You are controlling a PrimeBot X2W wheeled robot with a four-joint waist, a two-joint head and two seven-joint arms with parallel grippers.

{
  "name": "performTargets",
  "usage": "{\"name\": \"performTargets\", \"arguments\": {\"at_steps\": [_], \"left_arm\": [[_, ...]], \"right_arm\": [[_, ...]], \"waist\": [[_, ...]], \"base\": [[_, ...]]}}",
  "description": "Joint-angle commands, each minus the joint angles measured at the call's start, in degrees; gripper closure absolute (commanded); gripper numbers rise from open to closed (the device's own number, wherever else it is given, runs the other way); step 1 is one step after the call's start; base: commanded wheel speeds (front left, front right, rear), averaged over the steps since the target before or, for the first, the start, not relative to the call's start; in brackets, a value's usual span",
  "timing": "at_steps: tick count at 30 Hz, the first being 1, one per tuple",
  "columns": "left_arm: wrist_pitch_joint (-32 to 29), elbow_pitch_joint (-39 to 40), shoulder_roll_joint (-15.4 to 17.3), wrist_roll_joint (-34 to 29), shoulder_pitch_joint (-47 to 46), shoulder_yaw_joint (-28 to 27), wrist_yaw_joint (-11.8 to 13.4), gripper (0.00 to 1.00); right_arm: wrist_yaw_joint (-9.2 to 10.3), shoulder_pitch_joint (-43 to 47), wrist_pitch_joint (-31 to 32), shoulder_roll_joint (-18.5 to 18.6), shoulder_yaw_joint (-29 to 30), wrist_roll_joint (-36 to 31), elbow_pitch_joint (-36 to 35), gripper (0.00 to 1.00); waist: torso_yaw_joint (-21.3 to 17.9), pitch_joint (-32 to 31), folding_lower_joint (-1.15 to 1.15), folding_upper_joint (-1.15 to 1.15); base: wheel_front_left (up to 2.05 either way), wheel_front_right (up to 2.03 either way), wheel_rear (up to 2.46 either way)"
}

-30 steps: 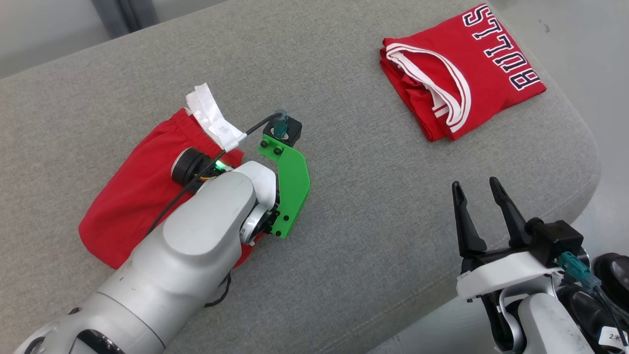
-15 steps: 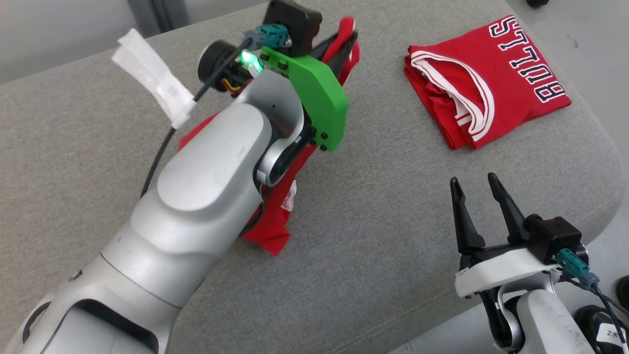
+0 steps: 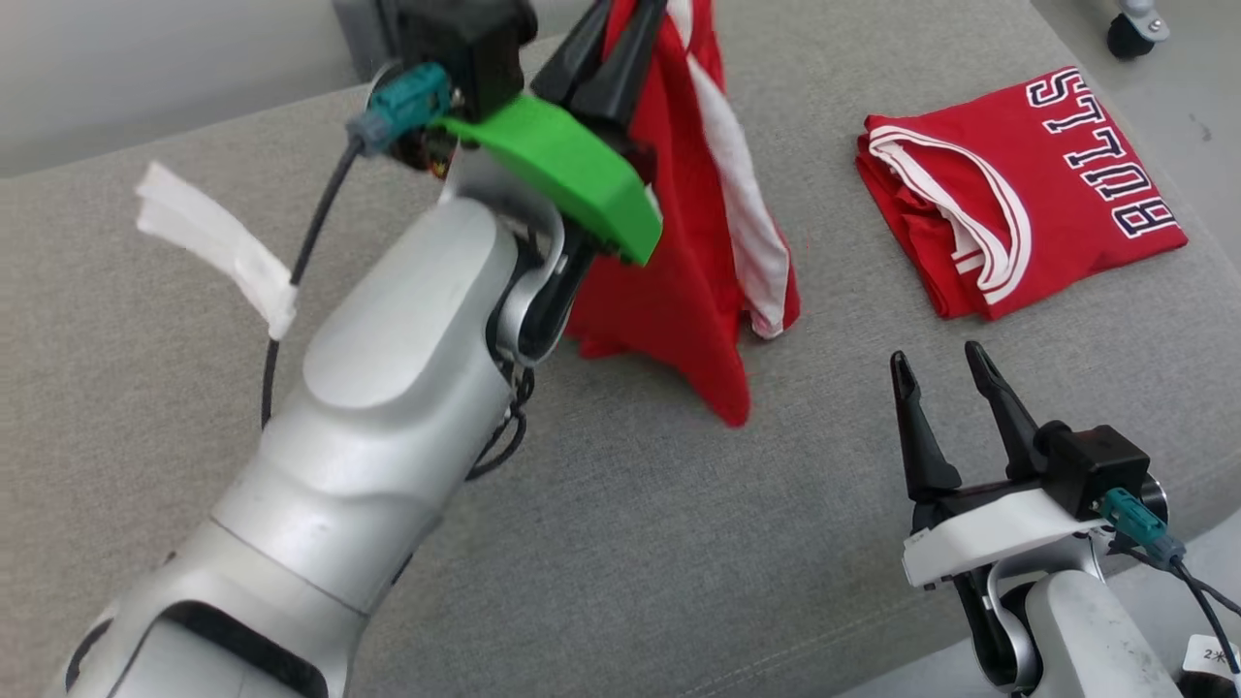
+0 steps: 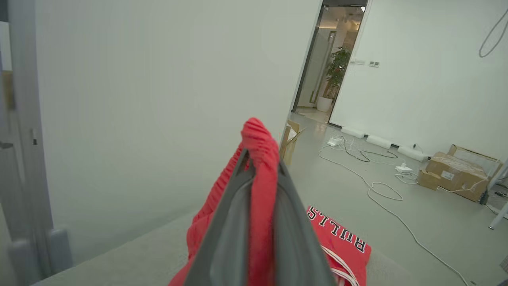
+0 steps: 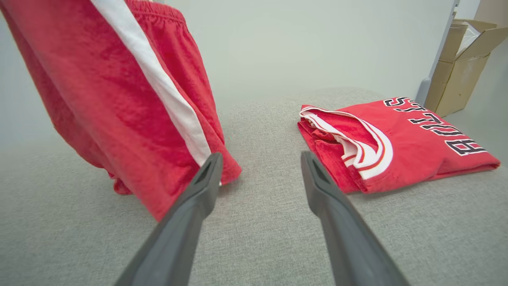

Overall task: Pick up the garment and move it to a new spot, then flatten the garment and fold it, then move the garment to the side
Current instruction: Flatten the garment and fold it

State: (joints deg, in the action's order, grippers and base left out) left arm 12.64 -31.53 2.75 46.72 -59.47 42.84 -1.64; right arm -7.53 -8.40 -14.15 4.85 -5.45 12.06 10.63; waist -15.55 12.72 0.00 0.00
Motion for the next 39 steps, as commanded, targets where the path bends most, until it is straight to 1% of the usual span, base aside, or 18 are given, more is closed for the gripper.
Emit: {"name": "performTargets", "arguments": {"at_steps": [1,4,7,10,14,16,19,20,21,22,27,30,33,36,39], "left_arm": [[0.72,-1.79,0.42,-0.13,2.40,0.38,0.34,1.00],[2.00,-5.98,1.28,0.11,8.09,-0.41,0.00,1.00],[2.55,-7.08,2.01,0.45,13.44,-3.24,-0.41,1.00],[2.53,-3.43,2.68,-1.16,20.05,-10.25,-0.08,1.00],[2.57,1.99,2.23,-4.89,29.04,-18.71,-0.17,1.00],[2.57,3.94,1.57,-6.76,33.22,-21.48,-0.85,1.00],[2.57,4.96,0.84,-8.03,38.48,-23.71,-1.98,1.00],[2.57,5.09,0.73,-8.08,39.74,-24.12,-2.23,0.69],[2.58,5.32,0.59,-8.00,40.99,-24.60,-2.61,0.20],[2.58,5.52,0.46,-7.90,41.93,-24.95,-2.86,0.00],[2.58,8.11,0.20,-4.94,46.73,-26.13,-3.90,0.00],[2.59,11.24,0.26,-5.73,48.74,-27.64,-4.21,0.00],[2.57,14.72,0.26,-9.06,50.64,-29.98,-4.55,0.00],[2.54,17.85,0.27,-13.95,51.86,-32.42,-4.94,0.00],[2.54,20.10,1.24,-18.38,53.25,-34.80,-5.30,0.00]], "right_arm": [[0.09,0.07,0.24,0.29,-0.12,-0.08,-0.35,0.00],[0.09,-0.17,0.46,0.74,-0.32,-0.07,-0.77,0.00],[0.09,-0.12,0.90,1.11,-0.51,-0.10,-1.09,0.00],[0.09,0.43,1.37,1.43,-0.39,-0.42,-1.59,0.00],[0.09,0.79,1.90,1.99,-0.66,-0.33,-2.13,0.00],[0.09,1.05,2.24,2.21,-0.81,-0.43,-2.38,0.00],[0.09,1.17,2.75,2.34,-1.09,-0.50,-2.82,0.00],[0.09,1.26,2.96,2.36,-1.12,-0.53,-2.96,0.00],[0.09,1.44,3.08,2.42,-1.02,-0.54,-3.11,0.00],[0.09,1.58,3.25,2.47,-0.90,-0.54,-3.19,0.00],[0.09,2.69,3.75,2.63,-0.15,-0.71,-3.89,0.00],[0.09,3.21,4.17,2.67,0.56,-0.73,-4.48,0.00],[0.09,3.82,4.43,2.81,1.55,-0.78,-5.03,0.00],[0.09,4.29,4.84,2.82,2.27,-1.06,-5.65,0.00],[0.09,4.70,5.09,2.93,3.02,-1.19,-6.01,0.00]], "waist": [[1.66,0.11,0.00,0.00],[3.28,0.14,0.00,0.00],[4.87,0.07,0.00,0.00],[6.88,-0.15,0.00,0.00],[8.84,-1.03,0.00,0.00],[9.63,-1.58,0.00,0.00],[10.68,-2.27,0.00,0.00],[10.94,-2.46,0.00,0.00],[11.28,-2.70,0.00,0.00],[11.54,-2.90,0.00,0.00],[12.94,-3.92,0.00,0.00],[14.01,-4.39,0.00,0.00],[15.17,-4.91,0.00,0.00],[16.00,-5.44,0.00,0.00],[16.74,-6.21,0.00,0.00]], "base": [[0.00,0.00,0.00],[0.00,0.00,0.00],[0.00,0.00,0.00],[0.00,0.00,0.00],[0.00,0.00,0.00],[0.00,0.00,0.00],[0.00,0.00,0.00],[0.00,0.00,0.00],[0.00,0.00,0.00],[0.00,0.00,0.00],[0.00,0.00,0.00],[0.00,0.00,0.00],[0.00,0.00,0.00],[0.00,0.00,0.00],[0.00,0.00,0.00]]}}
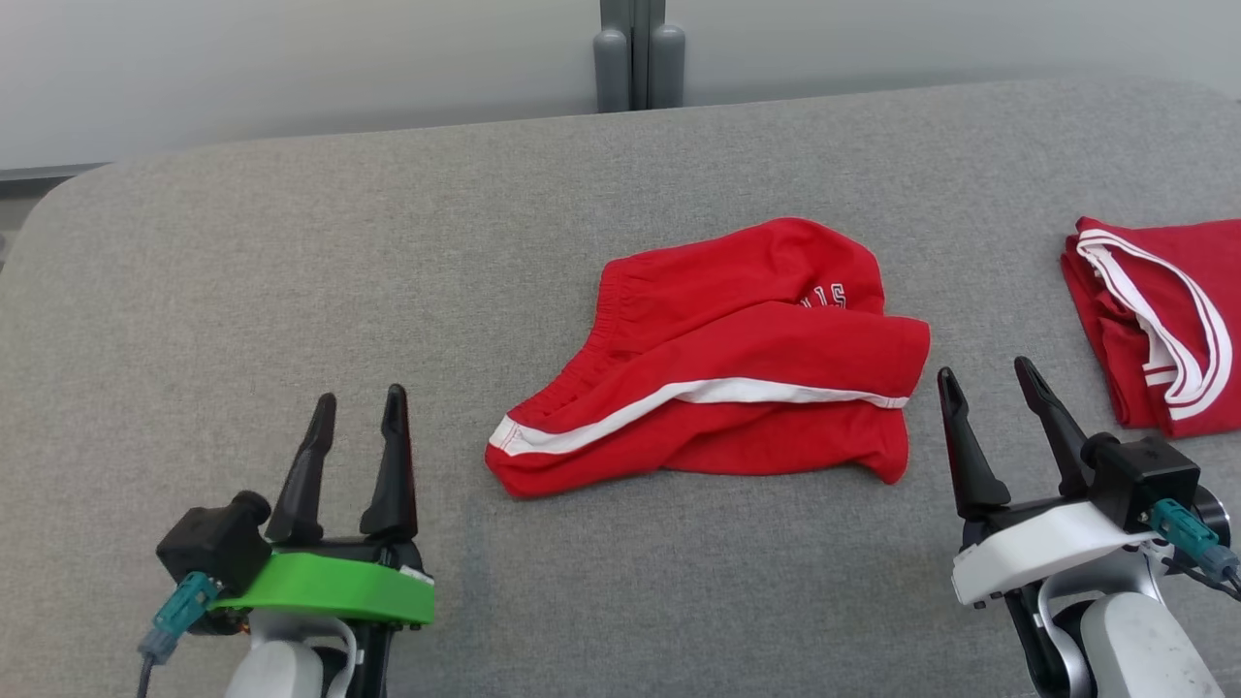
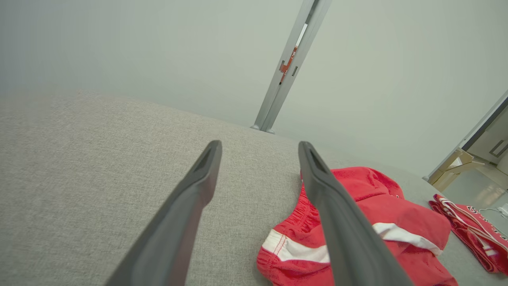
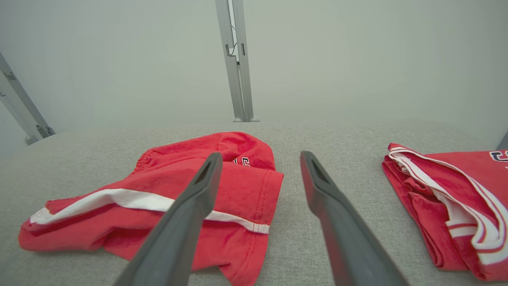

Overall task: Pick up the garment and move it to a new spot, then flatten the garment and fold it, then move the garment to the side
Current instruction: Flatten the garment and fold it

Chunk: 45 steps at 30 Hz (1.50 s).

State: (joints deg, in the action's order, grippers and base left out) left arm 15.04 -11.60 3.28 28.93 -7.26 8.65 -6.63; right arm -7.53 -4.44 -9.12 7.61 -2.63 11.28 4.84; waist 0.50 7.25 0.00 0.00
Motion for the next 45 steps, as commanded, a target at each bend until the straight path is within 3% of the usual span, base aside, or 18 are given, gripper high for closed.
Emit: {"name": "performTargets", "arguments": {"at_steps": [1,8,14,30,45], "left_arm": [[0.14,0.73,0.85,-1.50,1.33,-1.21,-0.31,0.00],[0.15,2.52,2.24,-6.93,3.92,-4.37,-0.71,0.00],[0.15,2.11,3.18,-7.90,6.74,-4.85,-0.94,0.00],[0.15,0.61,5.90,-6.08,10.54,-3.14,-0.89,0.00],[0.15,-0.58,5.70,-6.15,8.79,-2.27,-0.89,0.00]], "right_arm": [[0.09,0.77,0.13,0.19,0.40,-0.37,-0.28,0.00],[0.09,1.61,0.65,0.17,1.18,-0.14,-0.36,0.00],[0.09,2.23,1.20,-0.19,1.37,-0.05,-0.26,0.00],[0.09,4.97,1.92,-1.82,2.68,-0.18,0.63,0.00],[0.09,4.09,1.82,-1.77,2.43,0.07,0.31,0.00]], "waist": [[0.90,-1.01,0.00,0.00],[2.05,-3.14,0.00,0.00],[2.13,-4.73,0.00,0.00],[1.41,-6.92,0.00,0.00],[1.67,-5.67,0.00,0.00]], "base": [[0.00,0.00,0.00],[0.00,0.00,0.00],[0.00,0.00,0.00],[0.00,0.00,0.00],[0.00,0.00,0.00]]}}
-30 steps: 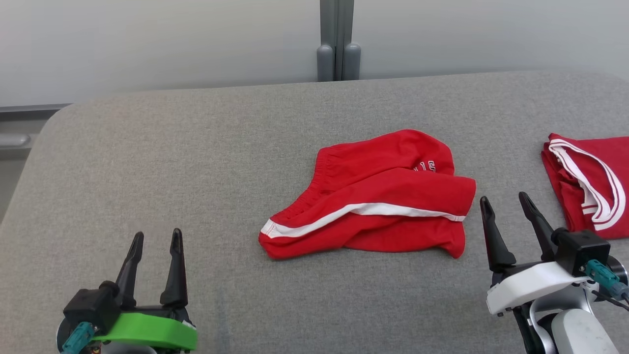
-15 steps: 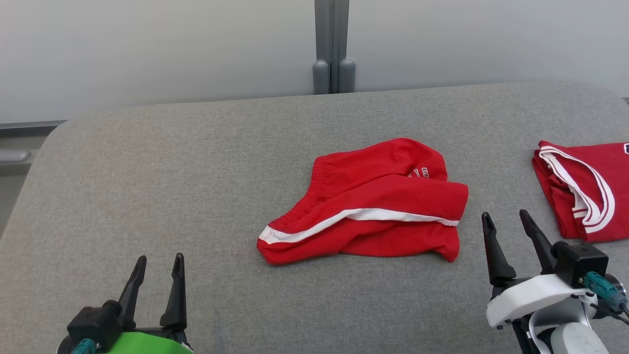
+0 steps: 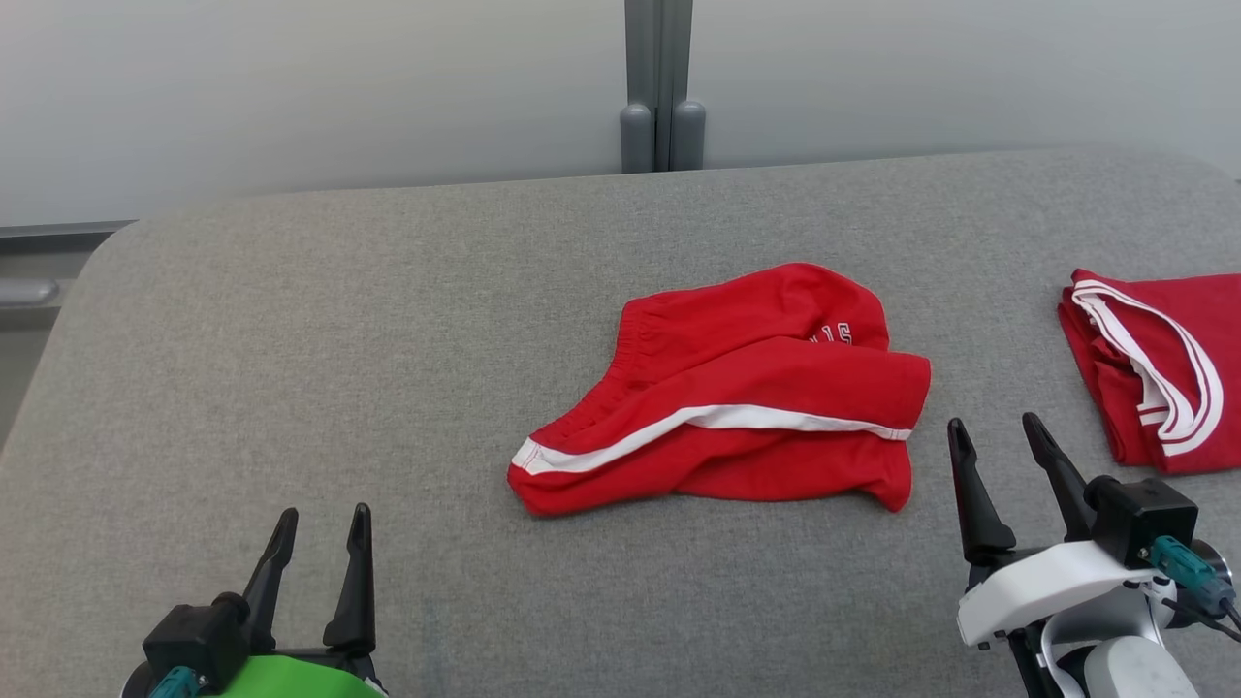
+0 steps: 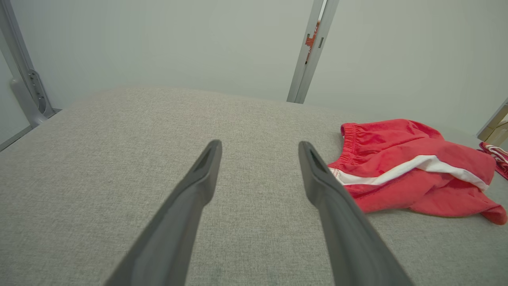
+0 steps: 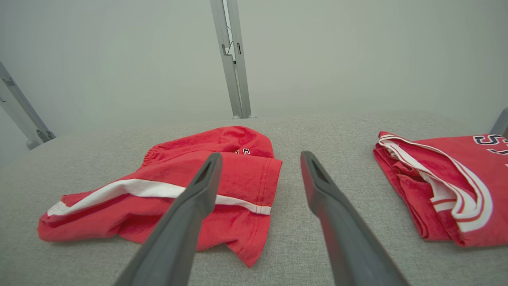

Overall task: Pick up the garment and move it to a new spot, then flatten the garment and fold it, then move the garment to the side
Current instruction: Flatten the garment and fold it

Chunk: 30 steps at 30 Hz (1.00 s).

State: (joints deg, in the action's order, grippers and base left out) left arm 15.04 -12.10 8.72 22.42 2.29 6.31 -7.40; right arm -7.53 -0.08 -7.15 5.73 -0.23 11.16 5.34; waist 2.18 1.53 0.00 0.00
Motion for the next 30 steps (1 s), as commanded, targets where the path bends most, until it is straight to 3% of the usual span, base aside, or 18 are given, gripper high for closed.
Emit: {"name": "performTargets", "arguments": {"at_steps": [1,9,21,30], "left_arm": [[0.15,-0.12,0.22,0.33,-0.83,0.11,-0.12,0.00],[0.04,-0.82,0.20,0.38,-1.63,1.33,-0.12,0.00],[-8.15,-9.75,2.72,4.13,-15.57,15.79,-0.07,0.00],[-13.82,-19.74,2.87,8.44,-25.03,23.49,-0.06,0.00]], "right_arm": [[0.09,-0.32,-0.14,0.13,0.00,0.16,-0.21,0.00],[0.09,-1.14,0.68,0.35,-0.46,0.82,0.11,0.00],[0.09,-11.16,15.34,0.88,-1.86,4.65,8.10,0.00],[0.09,-19.38,18.47,1.03,-5.61,7.64,18.60,0.00]], "waist": [[-0.01,0.13,0.00,0.00],[-0.06,0.88,0.00,0.00],[-1.77,4.69,0.00,0.00],[-3.95,7.93,0.00,0.00]], "base": [[0.00,0.00,0.00],[0.00,0.00,0.00],[0.00,0.00,0.00],[0.00,0.00,0.00]]}}
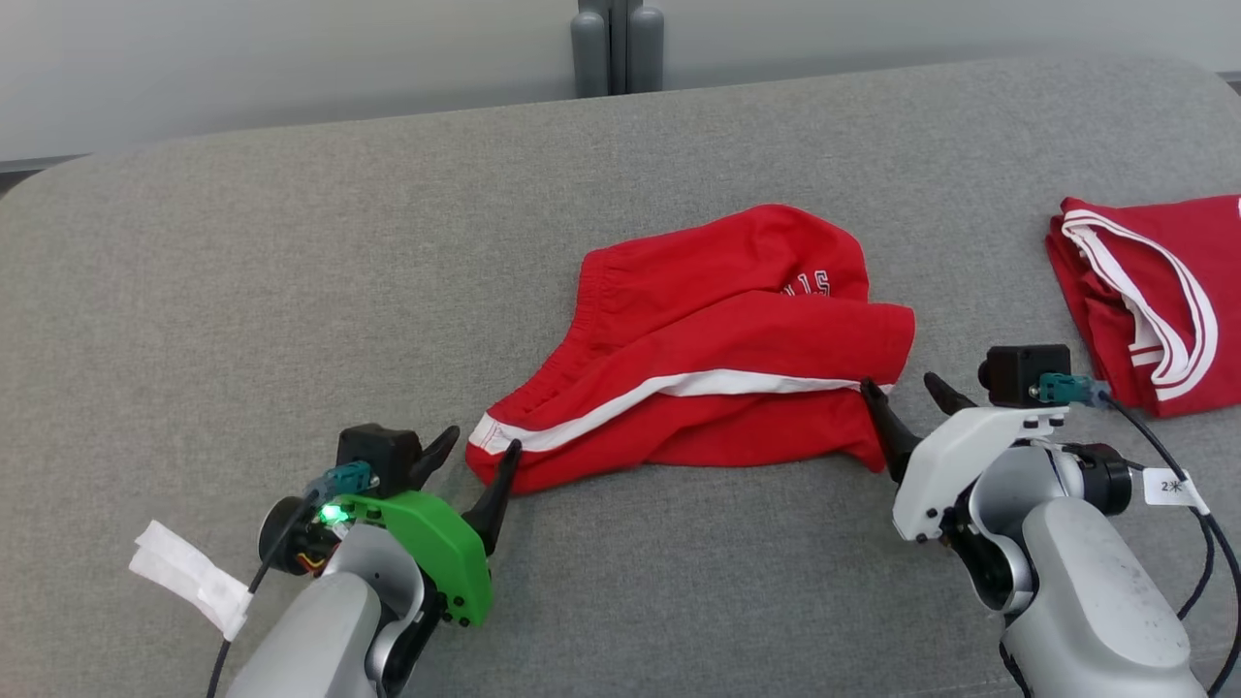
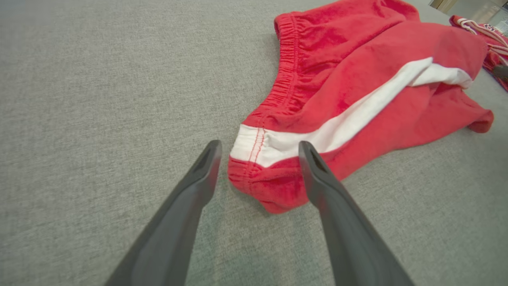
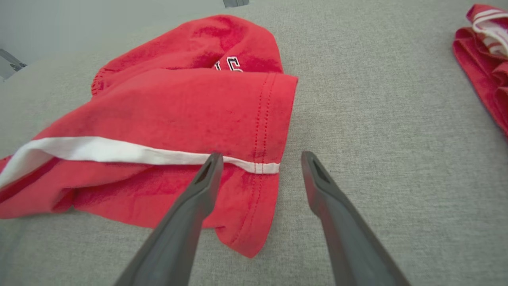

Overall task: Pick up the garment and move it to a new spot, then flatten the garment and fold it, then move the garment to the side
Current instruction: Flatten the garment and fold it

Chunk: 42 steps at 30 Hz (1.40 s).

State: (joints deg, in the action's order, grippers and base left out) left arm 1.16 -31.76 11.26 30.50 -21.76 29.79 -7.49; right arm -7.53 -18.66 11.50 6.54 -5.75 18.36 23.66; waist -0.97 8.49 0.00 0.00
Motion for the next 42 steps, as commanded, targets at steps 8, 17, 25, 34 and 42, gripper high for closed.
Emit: {"name": "performTargets", "arguments": {"at_steps": [8,17,25,34,42], "left_arm": [[-0.45,-4.84,0.41,3.20,-4.97,3.09,0.03,0.00],[-1.18,-8.74,-0.11,5.79,-6.97,5.76,0.03,0.00],[0.57,-9.95,-0.04,7.49,-8.51,7.29,0.03,0.00],[3.49,-11.27,-0.03,8.20,-8.97,8.00,0.03,0.00],[3.89,-12.07,-0.30,9.36,-8.52,8.38,0.03,0.00]], "right_arm": [[0.09,-5.94,-2.11,0.26,-4.29,2.84,7.42,0.00],[0.09,-9.40,-4.37,1.97,-9.27,6.39,12.17,0.00],[0.09,-10.63,-5.85,3.46,-13.38,8.99,11.96,0.00],[0.09,-8.56,-6.88,4.66,-13.69,7.90,9.83,0.00],[0.09,-3.92,-3.54,4.35,-12.03,7.03,4.40,0.00]], "waist": [[-1.10,2.28,0.00,0.00],[-0.73,3.09,0.00,0.00],[-0.36,3.76,0.00,0.00],[-0.53,2.78,0.00,0.00],[-0.41,2.33,0.00,0.00]], "base": [[0.00,0.00,0.00],[0.00,0.00,0.00],[0.00,0.00,0.00],[0.00,0.00,0.00],[0.00,0.00,0.00]]}}
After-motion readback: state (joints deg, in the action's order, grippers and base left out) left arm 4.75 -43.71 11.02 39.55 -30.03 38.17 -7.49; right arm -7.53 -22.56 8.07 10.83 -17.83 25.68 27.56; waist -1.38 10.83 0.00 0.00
